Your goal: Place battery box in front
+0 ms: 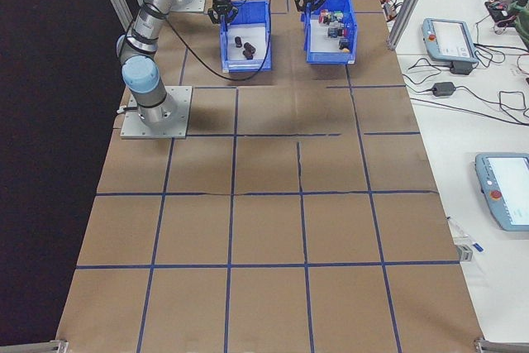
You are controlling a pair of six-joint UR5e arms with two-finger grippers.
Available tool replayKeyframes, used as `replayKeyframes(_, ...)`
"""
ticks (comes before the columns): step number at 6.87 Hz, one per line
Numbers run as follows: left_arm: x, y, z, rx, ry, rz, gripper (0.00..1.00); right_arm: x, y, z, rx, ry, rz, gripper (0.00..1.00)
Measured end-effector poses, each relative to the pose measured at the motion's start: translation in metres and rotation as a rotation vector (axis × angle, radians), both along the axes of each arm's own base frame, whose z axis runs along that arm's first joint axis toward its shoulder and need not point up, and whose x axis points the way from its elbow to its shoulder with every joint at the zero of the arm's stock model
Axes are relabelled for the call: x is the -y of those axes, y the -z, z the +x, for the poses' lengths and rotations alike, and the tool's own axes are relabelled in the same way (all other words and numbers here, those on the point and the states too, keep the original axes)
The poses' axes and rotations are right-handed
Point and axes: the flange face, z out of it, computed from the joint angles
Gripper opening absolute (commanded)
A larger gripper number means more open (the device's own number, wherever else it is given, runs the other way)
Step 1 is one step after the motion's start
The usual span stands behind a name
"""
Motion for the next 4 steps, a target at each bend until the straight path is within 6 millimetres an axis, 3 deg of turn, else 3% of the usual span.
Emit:
replayKeyframes(2,0.000,-0.007,0.001,-0.002,0.021,-0.017,0.00,0.025,-0.029,-0.071,0.000,0.035,0.003,0.04)
replayKeyframes(4,0.004,-0.021,0.009,-0.001,0.080,-0.048,0.00,0.043,-0.064,-0.165,-0.006,0.063,0.030,0.04)
